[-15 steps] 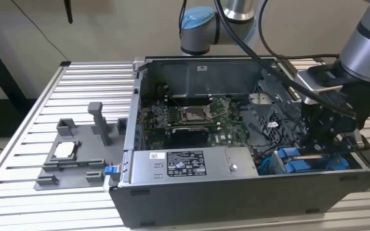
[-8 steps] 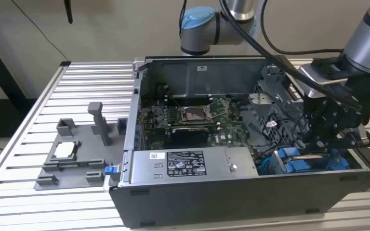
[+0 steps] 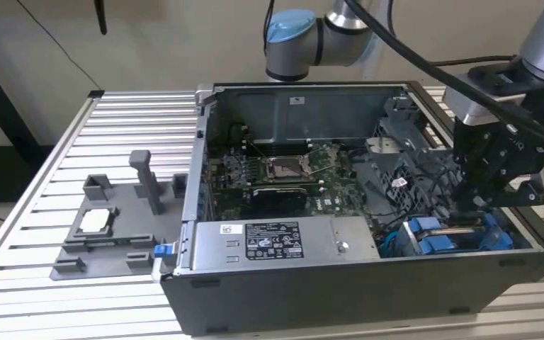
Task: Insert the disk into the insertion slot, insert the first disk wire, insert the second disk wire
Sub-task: 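Insert the second disk wire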
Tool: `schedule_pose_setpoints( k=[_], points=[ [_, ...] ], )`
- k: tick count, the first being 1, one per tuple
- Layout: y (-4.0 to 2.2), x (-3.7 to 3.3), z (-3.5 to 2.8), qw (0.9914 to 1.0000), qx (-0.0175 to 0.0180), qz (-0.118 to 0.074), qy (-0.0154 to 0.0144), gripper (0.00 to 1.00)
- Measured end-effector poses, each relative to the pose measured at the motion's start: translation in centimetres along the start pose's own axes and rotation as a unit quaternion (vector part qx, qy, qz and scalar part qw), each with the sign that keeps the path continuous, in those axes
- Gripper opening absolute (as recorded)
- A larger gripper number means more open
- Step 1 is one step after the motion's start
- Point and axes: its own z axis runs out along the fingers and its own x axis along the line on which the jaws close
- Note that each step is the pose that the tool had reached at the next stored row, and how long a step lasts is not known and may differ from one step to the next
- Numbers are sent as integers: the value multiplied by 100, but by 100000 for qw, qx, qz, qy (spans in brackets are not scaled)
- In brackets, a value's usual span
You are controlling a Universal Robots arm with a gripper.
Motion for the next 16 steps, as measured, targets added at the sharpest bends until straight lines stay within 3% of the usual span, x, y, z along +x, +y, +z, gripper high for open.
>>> schedule_pose_setpoints(
  k=[9,16],
  points=[
    [-6,-10,-178,100000,-2,-3,2,24],
    [-6,-10,-185,100000,-1,-5,-1,24]
  ],
)
